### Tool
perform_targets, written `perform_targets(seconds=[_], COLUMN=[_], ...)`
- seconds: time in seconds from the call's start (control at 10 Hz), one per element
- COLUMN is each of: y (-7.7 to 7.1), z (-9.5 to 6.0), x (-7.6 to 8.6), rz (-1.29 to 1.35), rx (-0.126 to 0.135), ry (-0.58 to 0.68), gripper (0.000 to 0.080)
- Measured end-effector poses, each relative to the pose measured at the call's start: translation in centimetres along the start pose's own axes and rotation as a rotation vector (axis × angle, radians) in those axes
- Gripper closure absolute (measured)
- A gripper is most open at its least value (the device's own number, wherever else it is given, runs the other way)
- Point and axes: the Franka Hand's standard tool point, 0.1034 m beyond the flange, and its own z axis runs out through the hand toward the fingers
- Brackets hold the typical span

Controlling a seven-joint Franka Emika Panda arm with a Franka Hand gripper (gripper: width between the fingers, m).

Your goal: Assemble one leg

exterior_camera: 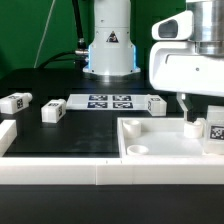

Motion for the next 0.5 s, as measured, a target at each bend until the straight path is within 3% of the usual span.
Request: perform_targets(seconds=[0.3, 0.4, 0.5], y=[0.04, 0.09, 0.19], z=[-0.13, -0.16, -0.13], x=[0.08, 0.12, 0.16], rz=[-0.178, -0.229, -0.227], rx=[-0.021, -0.028, -0.028], ry=[0.012, 0.015, 0.015], gripper=[0.0151, 0.0278, 0.0278])
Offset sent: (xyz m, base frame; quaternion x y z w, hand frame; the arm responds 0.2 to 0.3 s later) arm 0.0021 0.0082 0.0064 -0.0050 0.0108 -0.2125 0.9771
